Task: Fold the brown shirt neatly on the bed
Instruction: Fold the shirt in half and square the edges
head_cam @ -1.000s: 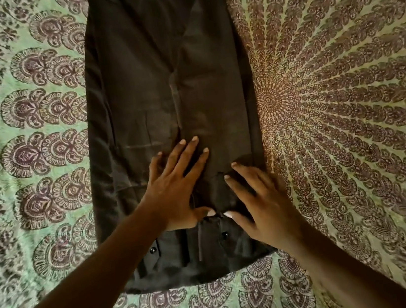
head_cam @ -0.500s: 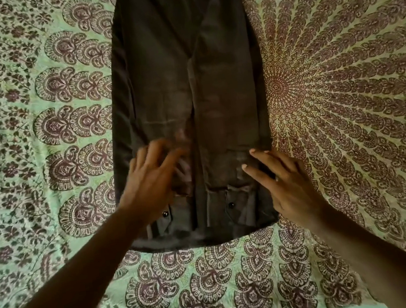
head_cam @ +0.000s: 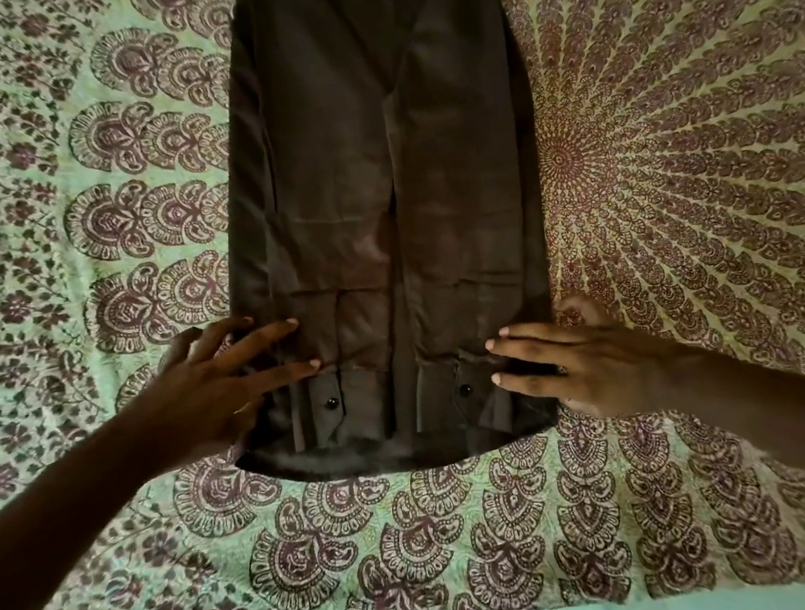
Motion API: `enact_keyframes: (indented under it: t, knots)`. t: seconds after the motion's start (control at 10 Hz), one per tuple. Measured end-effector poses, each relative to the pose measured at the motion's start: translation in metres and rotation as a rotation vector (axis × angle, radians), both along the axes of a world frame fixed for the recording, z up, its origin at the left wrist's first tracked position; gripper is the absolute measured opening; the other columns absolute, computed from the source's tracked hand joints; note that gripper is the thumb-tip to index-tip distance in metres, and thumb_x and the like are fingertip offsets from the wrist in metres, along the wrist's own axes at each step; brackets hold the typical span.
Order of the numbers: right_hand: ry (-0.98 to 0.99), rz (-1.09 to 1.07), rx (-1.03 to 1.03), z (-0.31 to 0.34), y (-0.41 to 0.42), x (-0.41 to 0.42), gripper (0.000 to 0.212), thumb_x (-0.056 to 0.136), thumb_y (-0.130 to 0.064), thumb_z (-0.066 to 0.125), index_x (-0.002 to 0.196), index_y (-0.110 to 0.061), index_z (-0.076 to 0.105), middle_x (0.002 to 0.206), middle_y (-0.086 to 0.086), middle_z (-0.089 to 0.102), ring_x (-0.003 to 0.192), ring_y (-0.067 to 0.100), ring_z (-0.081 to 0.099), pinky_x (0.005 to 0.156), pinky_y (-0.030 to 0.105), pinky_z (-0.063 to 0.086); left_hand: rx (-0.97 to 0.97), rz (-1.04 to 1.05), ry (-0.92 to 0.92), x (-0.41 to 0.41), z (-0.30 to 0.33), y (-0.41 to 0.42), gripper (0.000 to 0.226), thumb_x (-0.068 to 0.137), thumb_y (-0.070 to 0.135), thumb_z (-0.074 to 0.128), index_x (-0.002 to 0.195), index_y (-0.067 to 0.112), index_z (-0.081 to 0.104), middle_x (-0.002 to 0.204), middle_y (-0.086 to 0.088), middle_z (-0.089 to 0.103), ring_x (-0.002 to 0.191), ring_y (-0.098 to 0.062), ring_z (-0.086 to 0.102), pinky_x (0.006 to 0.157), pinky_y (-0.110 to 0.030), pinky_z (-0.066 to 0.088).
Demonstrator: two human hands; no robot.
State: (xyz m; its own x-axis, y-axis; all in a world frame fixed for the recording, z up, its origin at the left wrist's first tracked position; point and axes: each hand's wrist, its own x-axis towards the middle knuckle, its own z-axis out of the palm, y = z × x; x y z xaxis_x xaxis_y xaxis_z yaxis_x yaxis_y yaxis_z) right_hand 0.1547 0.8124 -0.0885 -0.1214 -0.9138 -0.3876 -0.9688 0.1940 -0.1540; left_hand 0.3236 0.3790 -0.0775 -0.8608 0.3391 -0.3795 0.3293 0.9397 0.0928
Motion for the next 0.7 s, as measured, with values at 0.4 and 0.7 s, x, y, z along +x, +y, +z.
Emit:
enact_keyframes:
  t: [0.4, 0.7]
  knots:
    - [0.112, -0.02, -0.293, -0.02, -0.002, 0.015, 0.058, 0.074, -0.004, 0.066, 0.127, -0.027, 0.058, 0.147, 0.013, 0.059, 0.132, 0.03, 0.061, 0.092, 0.055, 0.038, 0.119, -0.057, 0.018, -0.005, -0.004, -0.015, 0.105, 0.064, 0.021, 0.088, 0.154, 0.042, 0.038, 0.166, -0.001, 0.033, 0.133, -0.04, 0.048, 0.095, -0.057, 0.052]
    - [-0.037, -0.362, -0.328, -0.011, -0.025, 0.034, 0.076, 0.044, -0.001, 0.096, 0.114, -0.017, 0.073, 0.13, 0.011, 0.069, 0.125, 0.027, 0.061, 0.089, 0.058, 0.044, 0.292, 0.199, 0.087, -0.014, -0.013, 0.012, 0.058, 0.065, 0.013, 0.086, 0.116, 0.034, 0.068, 0.145, -0.007, 0.051, 0.131, -0.035, 0.045, 0.096, -0.048, 0.034]
